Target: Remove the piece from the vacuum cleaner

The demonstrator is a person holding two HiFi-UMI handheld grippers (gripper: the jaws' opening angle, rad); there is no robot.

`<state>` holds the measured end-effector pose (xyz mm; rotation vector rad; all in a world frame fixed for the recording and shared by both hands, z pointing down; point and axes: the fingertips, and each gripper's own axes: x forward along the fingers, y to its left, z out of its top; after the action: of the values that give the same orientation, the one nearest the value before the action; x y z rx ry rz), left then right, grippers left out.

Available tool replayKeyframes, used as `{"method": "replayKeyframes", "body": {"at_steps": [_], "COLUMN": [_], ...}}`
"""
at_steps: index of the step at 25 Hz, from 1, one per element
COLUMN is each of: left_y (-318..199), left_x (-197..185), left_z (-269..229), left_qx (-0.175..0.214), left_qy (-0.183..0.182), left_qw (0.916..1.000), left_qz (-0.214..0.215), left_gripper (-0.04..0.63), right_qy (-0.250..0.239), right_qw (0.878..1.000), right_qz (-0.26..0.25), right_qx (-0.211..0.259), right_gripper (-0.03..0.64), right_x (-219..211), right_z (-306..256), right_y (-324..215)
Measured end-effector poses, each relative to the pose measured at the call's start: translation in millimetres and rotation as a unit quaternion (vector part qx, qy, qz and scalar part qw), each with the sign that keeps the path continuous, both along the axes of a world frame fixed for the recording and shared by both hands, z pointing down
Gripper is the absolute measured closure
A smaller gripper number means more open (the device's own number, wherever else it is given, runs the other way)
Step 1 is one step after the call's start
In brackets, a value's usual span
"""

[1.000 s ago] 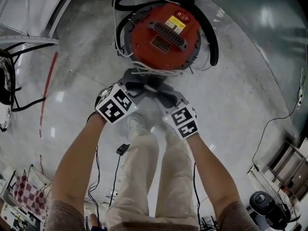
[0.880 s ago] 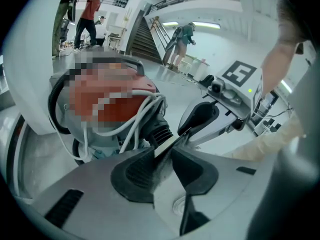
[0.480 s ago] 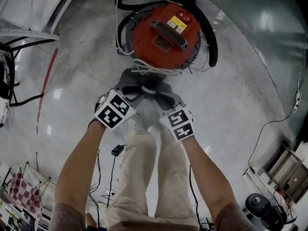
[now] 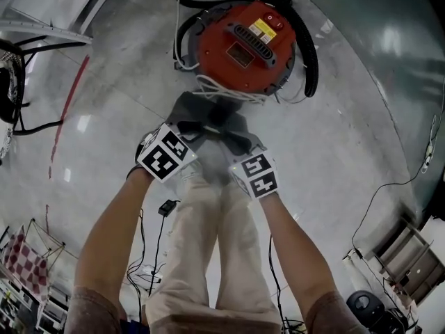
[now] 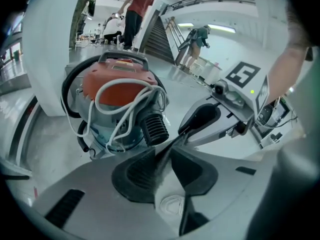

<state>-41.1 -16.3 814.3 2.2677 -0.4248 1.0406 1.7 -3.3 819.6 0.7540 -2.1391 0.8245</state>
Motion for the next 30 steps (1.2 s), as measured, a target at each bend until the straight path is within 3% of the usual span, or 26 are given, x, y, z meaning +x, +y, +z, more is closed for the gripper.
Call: {"method": "replayKeyframes", "body": {"at_steps": [4,8,13,18,24,30], "left_y": [22,29,30,32,19,-3], "left_x": [-3,0,17,30,42,55], "left_z": [-5,-34,-103,-201,-327,-446], "left_qx": [-0.004,0.0,0.006,0.029,0.07,0.132], "left_qy": [0.004,0.016,0.029,0.034,0.052,0.082], "left_qw": [1.0,0.9991,0.9971,0.9956,0.9917,0.9836], "left_qz": [-0.003,-0.04,-0.07,-0.082,-0.095,-0.092], "left_gripper": [0.5,0.499,0.495,0.489,0.489,0.499], "right_qy": [-0.009,-0.029,-0.041,-0.063,-0.076,-0.099], "right_qw": [1.0,0.999,0.999,0.998,0.993,0.98], "right_qz": [-0.029,-0.023,-0.017,-0.018,-0.034,-0.014], "right_qx": [-0.005,-0.01,0.006,0.013,0.087,0.171], "right_gripper": [0.551,0.551,0.551,0.554,0.554,0.549], "right_x": [-3,1,20,33,49,64], "right_z": [-5,-35,-107,-203,-333,-445], "right_y": [22,28,28,35,16,-7]}}
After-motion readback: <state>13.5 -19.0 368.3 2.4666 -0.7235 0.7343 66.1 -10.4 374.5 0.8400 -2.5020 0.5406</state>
